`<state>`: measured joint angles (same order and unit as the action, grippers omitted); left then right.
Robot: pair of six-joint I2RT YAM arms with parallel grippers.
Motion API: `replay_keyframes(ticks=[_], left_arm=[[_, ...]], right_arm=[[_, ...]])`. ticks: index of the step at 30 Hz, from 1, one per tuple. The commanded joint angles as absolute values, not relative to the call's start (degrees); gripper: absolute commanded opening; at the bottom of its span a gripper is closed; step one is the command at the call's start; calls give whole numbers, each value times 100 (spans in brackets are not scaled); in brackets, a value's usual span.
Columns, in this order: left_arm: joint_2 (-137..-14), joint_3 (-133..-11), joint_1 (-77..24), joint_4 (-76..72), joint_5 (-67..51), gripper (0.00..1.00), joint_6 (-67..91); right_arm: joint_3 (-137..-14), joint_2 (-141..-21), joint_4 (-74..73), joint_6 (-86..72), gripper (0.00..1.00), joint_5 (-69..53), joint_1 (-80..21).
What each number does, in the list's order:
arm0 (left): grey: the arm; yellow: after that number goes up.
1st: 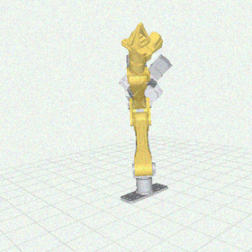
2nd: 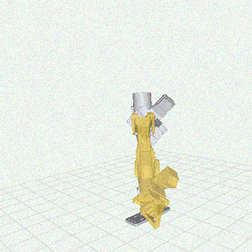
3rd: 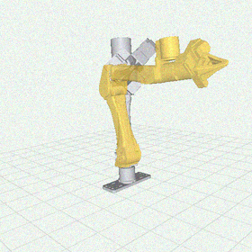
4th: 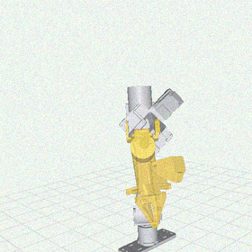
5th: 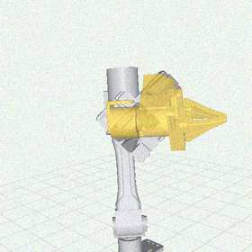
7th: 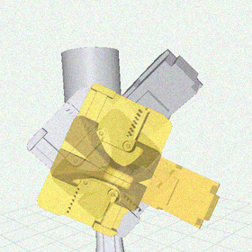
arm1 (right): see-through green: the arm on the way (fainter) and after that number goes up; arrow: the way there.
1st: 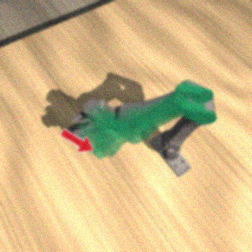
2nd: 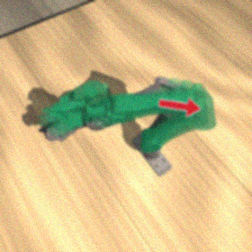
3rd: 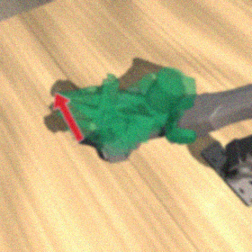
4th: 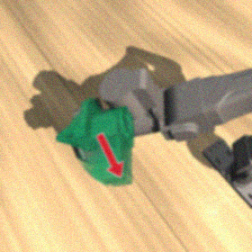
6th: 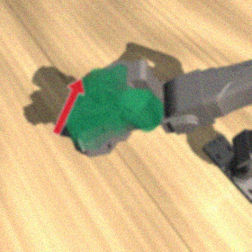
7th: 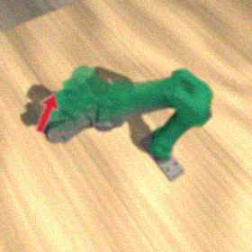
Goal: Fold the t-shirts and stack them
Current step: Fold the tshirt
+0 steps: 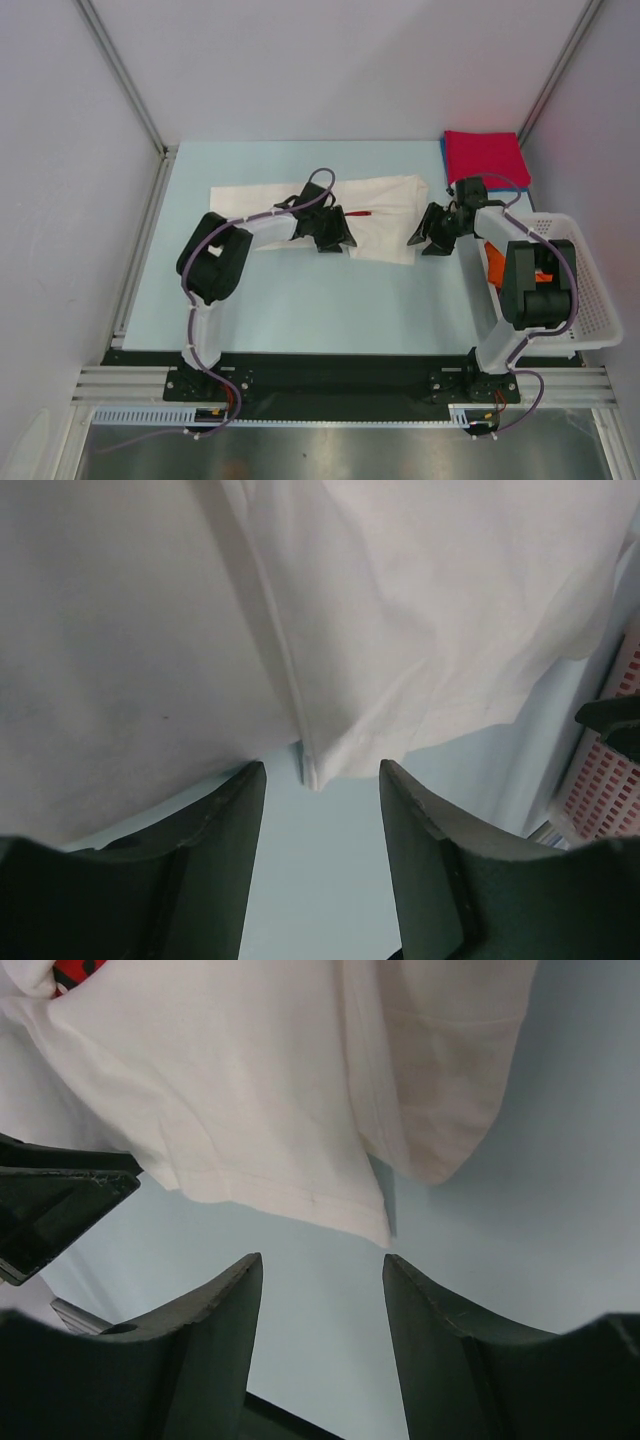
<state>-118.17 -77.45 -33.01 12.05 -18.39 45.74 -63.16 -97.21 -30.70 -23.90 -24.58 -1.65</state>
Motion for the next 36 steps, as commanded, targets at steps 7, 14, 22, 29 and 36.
replay_keyframes(ticks=[7,14,22,29,36], left_arm=[[-12103,-7796,-3384,1494,-1802,53,4904],[-12252,-7892,-3384,1538,-1951,50,4896],[-12270,-7998,-3393,1564,-2030,27,4843],[-12050,-8270,-3366,1740,-2030,0,4702],[-12111,-9393,-3252,2030,-2109,0,4676]], right_arm=[[-6144,-10063,-2733,-2338,56,-2540,-149],[-6187,-10344,-2602,-2355,54,-2452,-158],[-6117,-10547,-2374,-2443,40,-2391,-290],[-6441,-10328,-2381,-2777,0,-2548,-316],[-7688,-10432,-3023,-2839,0,-2663,-202]])
